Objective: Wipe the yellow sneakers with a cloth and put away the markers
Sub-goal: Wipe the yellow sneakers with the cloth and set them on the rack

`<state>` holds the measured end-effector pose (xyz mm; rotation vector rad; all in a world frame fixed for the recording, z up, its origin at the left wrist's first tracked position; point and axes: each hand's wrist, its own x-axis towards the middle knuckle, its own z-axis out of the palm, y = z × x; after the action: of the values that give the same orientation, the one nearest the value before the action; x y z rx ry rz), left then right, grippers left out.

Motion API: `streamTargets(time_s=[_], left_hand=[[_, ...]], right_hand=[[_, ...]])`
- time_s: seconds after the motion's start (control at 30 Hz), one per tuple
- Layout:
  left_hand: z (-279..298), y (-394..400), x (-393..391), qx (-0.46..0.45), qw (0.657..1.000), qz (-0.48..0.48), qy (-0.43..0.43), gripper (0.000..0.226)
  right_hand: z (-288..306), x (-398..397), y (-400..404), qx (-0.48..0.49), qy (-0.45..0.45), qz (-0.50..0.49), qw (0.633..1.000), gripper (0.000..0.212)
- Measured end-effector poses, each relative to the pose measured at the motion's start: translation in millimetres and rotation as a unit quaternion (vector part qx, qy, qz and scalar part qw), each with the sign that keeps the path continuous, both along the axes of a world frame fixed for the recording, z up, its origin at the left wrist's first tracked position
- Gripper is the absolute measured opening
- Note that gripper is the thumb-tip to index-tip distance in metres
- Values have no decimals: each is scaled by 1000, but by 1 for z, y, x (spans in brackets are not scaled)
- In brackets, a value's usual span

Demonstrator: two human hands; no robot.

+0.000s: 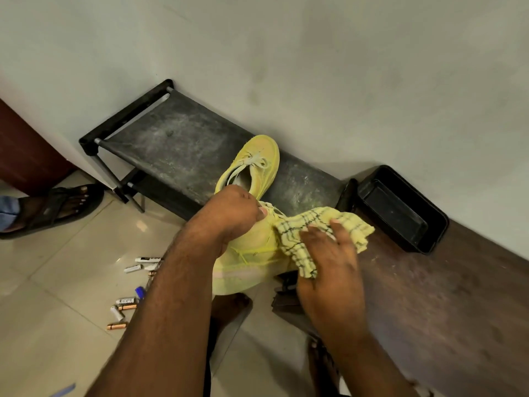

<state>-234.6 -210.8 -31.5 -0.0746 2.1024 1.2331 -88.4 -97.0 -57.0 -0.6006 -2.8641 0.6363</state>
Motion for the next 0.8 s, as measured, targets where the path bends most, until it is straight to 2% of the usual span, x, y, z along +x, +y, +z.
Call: streamTargets(time_s=[0.1,0.27,0.5,0.67,0.8], left_hand=[[0,-2,-1,4,1000,15,-24,14],[0,2,1,15,999,26,-32,16],[1,-2,2,21,996,70,-46,20],[-1,1,1,30,997,60,-42,18],[-2,4,2,32,996,71,-51,12]], right_hand=[[2,0,-7,4,10,32,999,53],[1,-3,26,12,-30,-68,997,49],[-3,2,-10,24,43,39,998,42],[-6,-2,25,37,-2,-60,998,41],[-5,0,-6,21,70,23,997,41]])
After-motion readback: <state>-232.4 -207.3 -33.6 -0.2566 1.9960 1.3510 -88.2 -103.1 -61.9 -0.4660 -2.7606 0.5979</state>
